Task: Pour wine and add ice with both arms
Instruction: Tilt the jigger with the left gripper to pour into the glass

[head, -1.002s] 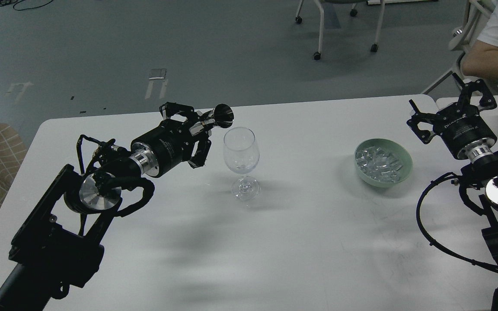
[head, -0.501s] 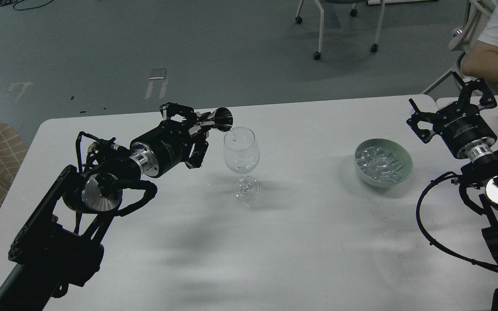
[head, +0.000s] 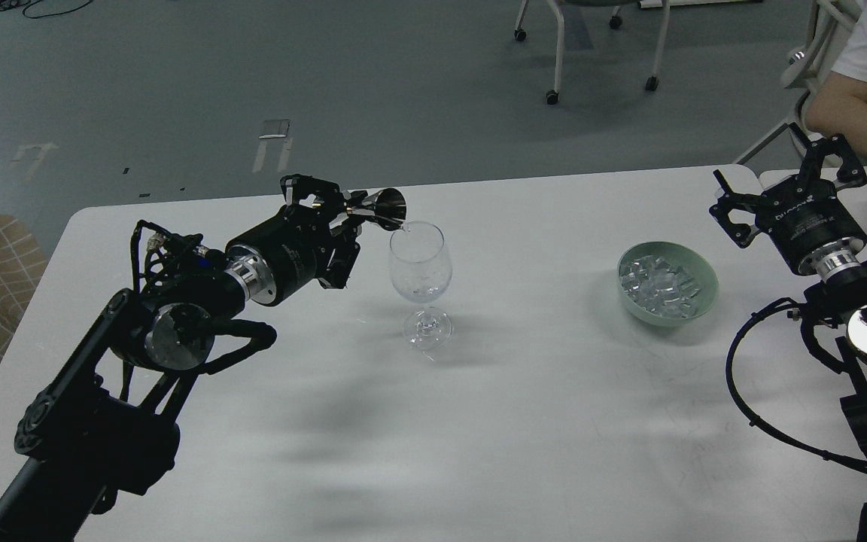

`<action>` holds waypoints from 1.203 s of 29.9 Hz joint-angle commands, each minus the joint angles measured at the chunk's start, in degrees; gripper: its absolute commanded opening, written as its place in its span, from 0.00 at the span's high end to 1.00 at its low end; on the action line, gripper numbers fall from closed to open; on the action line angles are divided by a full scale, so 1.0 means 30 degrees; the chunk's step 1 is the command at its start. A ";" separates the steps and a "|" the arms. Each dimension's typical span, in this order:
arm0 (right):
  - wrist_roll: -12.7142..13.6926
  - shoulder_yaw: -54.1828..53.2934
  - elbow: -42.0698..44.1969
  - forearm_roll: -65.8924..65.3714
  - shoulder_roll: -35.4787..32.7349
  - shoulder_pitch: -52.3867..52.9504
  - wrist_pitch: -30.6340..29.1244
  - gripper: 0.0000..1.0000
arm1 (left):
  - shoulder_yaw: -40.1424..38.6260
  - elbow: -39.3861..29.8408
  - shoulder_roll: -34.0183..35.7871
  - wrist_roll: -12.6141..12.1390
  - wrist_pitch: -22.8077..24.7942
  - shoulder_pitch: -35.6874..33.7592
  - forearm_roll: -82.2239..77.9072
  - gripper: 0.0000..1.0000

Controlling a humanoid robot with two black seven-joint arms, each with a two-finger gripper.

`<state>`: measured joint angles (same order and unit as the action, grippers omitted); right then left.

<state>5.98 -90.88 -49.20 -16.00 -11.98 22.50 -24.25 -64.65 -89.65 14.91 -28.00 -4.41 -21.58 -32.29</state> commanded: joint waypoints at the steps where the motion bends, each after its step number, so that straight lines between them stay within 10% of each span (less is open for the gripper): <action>1: -0.0001 -0.0028 0.0022 0.0000 -0.0019 -0.0001 -0.0002 0.00 | 0.0862 -0.0231 0.0128 0.0000 0.0006 -0.0276 -0.0629 1.00; 36: -0.0001 -0.0028 -0.0066 0.0000 -0.0283 -0.0031 -0.0032 0.00 | 0.1217 -0.0730 0.1183 0.0000 0.1852 -0.1771 -0.4676 1.00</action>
<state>5.98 -90.97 -49.39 -16.00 -12.81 22.41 -24.35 -61.05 -91.56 18.42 -28.00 1.03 -26.30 -46.23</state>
